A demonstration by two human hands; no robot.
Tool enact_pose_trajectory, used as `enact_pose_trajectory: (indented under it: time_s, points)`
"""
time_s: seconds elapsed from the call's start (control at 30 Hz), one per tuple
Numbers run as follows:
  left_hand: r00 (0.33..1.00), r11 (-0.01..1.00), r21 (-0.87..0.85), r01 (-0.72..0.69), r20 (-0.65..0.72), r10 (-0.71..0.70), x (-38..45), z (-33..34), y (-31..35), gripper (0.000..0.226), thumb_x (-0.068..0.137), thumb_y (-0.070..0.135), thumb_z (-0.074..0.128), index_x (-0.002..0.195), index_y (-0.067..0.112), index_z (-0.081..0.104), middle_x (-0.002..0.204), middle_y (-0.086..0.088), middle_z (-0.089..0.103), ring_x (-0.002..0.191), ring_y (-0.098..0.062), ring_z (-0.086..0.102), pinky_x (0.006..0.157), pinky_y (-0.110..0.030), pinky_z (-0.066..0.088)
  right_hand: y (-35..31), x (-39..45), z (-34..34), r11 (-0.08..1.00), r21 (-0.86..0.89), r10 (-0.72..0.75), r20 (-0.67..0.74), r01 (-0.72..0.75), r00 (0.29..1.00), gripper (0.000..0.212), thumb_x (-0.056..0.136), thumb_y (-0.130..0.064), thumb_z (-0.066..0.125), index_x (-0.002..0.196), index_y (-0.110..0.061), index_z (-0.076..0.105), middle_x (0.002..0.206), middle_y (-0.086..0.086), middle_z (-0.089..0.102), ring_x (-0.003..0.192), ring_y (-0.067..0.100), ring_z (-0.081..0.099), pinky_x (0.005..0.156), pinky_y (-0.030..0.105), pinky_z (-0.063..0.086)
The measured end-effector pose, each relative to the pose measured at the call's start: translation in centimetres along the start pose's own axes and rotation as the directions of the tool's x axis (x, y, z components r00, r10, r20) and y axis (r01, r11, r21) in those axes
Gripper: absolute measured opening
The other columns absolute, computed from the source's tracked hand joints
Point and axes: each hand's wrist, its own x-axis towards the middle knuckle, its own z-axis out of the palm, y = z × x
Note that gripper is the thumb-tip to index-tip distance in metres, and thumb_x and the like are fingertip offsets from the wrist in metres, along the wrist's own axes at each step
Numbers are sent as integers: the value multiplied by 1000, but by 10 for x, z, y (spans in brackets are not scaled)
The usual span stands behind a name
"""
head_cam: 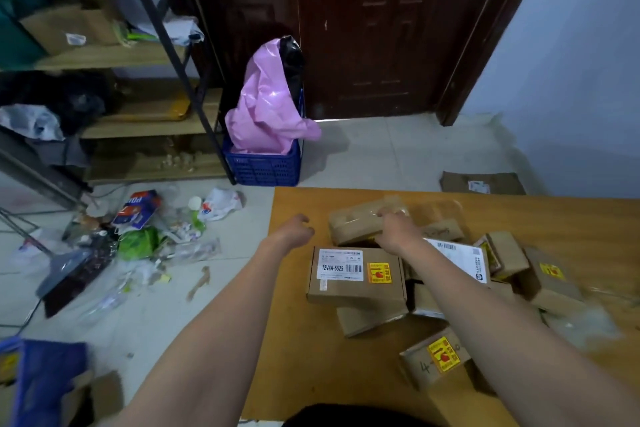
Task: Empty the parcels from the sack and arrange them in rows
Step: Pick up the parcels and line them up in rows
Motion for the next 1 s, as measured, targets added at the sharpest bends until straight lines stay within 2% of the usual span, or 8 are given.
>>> enact_pose_trajectory:
  time_s: [0.17,0.27,0.37,0.5,0.67,0.8,0.9,1.0]
  points:
    - [999,998,-58,-39,22,40,19,6,18,52,99,24,49,149,22,35,147,-13,44,129,-32,46,99,-39,43,22,9,-9,997,-38,69,-11,-69,998,60,86,-15,61,143,-22,43,138,15,49,129,36,45,106,47,41]
    - [995,994,-74,-76,54,80,33,14,35,56,99,24,53,151,22,32,148,-12,43,129,-31,46,100,-40,43,46,10,-18,994,-47,97,17,-96,995,65,83,-29,66,144,-31,41,144,12,46,134,36,41,111,49,36]
    - [992,993,-66,-100,75,105,44,23,49,61,98,21,54,153,22,28,147,-11,42,122,-27,47,93,-37,41,80,8,-25,989,-125,100,150,-82,984,89,76,-49,76,151,-31,32,155,14,32,141,39,31,113,51,33]
    - [985,997,-9,-83,149,83,52,34,59,67,97,23,58,154,27,24,156,-7,32,139,-31,36,112,-45,35,105,2,-32,975,-218,109,306,-42,946,121,67,-63,80,158,-31,6,164,9,7,150,36,8,118,58,19]
    - [979,991,94,-95,189,75,65,50,57,84,82,15,65,151,38,23,150,-11,38,133,-32,42,108,-50,42,107,-2,-26,938,-347,108,357,24,928,131,67,-44,87,156,-36,-9,165,11,-3,152,36,-4,116,64,1]
    - [973,991,108,-84,224,58,60,59,59,85,84,12,64,149,45,21,147,-12,35,103,-26,58,82,-39,57,117,-3,-22,959,-282,102,283,-19,954,118,72,-30,85,157,-30,3,164,9,11,151,33,7,119,62,2]
    - [972,989,128,-79,229,48,59,67,65,84,84,14,63,148,48,20,147,-12,36,109,-32,56,90,-47,55,122,-1,-35,968,-250,93,283,-21,955,110,73,-32,83,155,-25,10,159,8,26,147,34,23,119,61,10]
    - [970,985,140,-103,234,68,54,75,73,83,85,15,63,149,46,20,146,-14,36,111,-34,55,95,-46,53,124,-1,-57,992,-126,55,261,-22,964,110,74,-32,82,156,-27,9,150,5,39,135,31,42,114,52,30]
